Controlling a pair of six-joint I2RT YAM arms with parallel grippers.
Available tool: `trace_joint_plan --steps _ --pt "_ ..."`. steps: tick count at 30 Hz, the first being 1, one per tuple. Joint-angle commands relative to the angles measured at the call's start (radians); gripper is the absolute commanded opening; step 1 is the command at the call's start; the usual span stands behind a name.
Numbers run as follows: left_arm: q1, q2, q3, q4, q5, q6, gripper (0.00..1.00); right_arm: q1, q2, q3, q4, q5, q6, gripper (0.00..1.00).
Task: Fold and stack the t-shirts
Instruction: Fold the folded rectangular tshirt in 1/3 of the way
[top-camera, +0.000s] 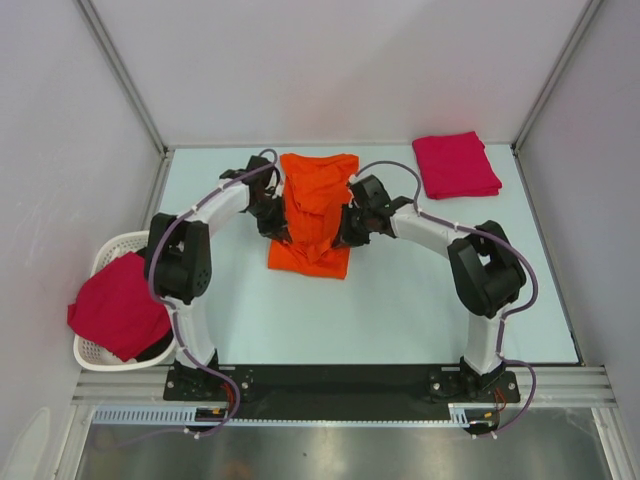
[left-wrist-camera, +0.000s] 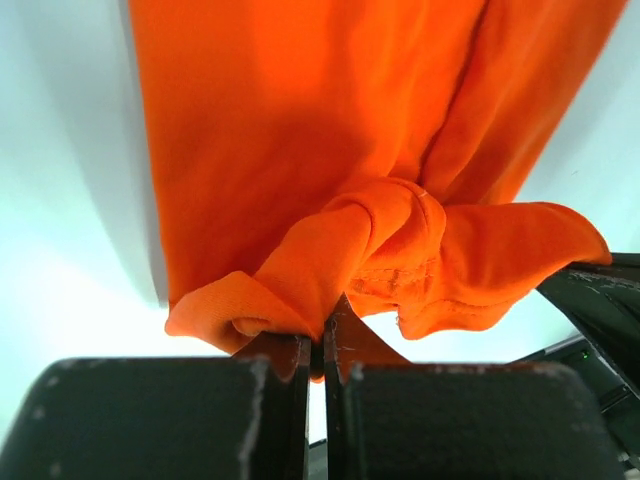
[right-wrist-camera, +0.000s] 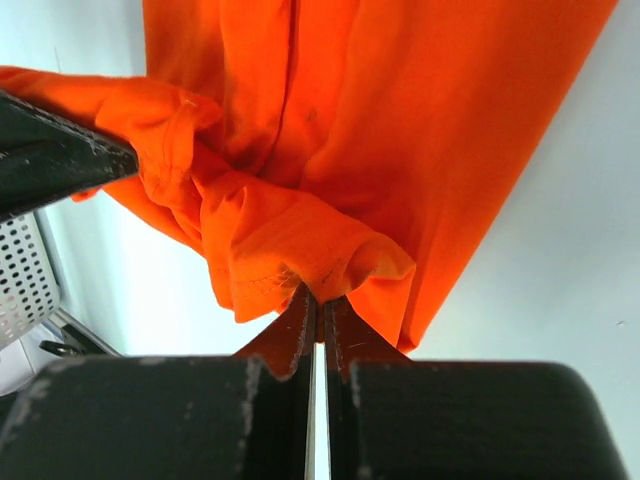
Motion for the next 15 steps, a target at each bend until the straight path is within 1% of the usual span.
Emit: trace_joint_plan --steps 1,3,5,6,7,8,9,11,12,13,15 --pt "0.017 0.01 0.094 -0.022 0.008 0.035 0.0 -0.021 -0.003 0.051 -0.011 -0.007 -0.027 0.0" --pt "0.02 0.02 0.108 -0.02 0.012 0.038 0.0 -0.03 0.008 0.058 -0.011 -0.015 -0.03 0.0" --pt "0.021 0.05 0.118 -0.026 0.026 0.05 0.35 -0.035 0.032 0.068 -0.02 -0.018 -0.027 0.0" --pt "0.021 0.075 0.135 -0.049 0.028 0.056 0.6 -0.039 0.044 0.09 -0.034 -0.018 -0.033 0.08" --pt "0.021 0.083 0.138 -0.054 0.028 0.059 0.77 -0.041 0.066 0.103 -0.06 -0.013 -0.034 0.13" --pt "0.021 0.089 0.143 -0.062 0.018 0.061 0.9 -0.041 0.077 0.114 -0.074 0.007 -0.037 0.31" --pt "0.021 0.092 0.14 -0.062 0.018 0.07 0.99 -0.041 0.078 0.128 -0.086 0.019 -0.043 0.54" --pt "0.021 0.089 0.143 -0.063 0.012 0.076 1.0 -0.038 0.075 0.137 -0.098 0.066 -0.048 0.76" --pt "0.023 0.078 0.145 -0.065 0.012 0.079 1.0 -0.036 0.071 0.146 -0.106 0.082 -0.06 0.96" --pt "0.024 0.067 0.145 -0.063 0.011 0.079 1.0 -0.036 0.066 0.16 -0.121 0.097 -0.063 1.0" --pt "0.027 0.028 0.145 -0.053 0.012 0.076 1.0 -0.036 0.037 0.17 -0.126 0.129 -0.074 1.0"
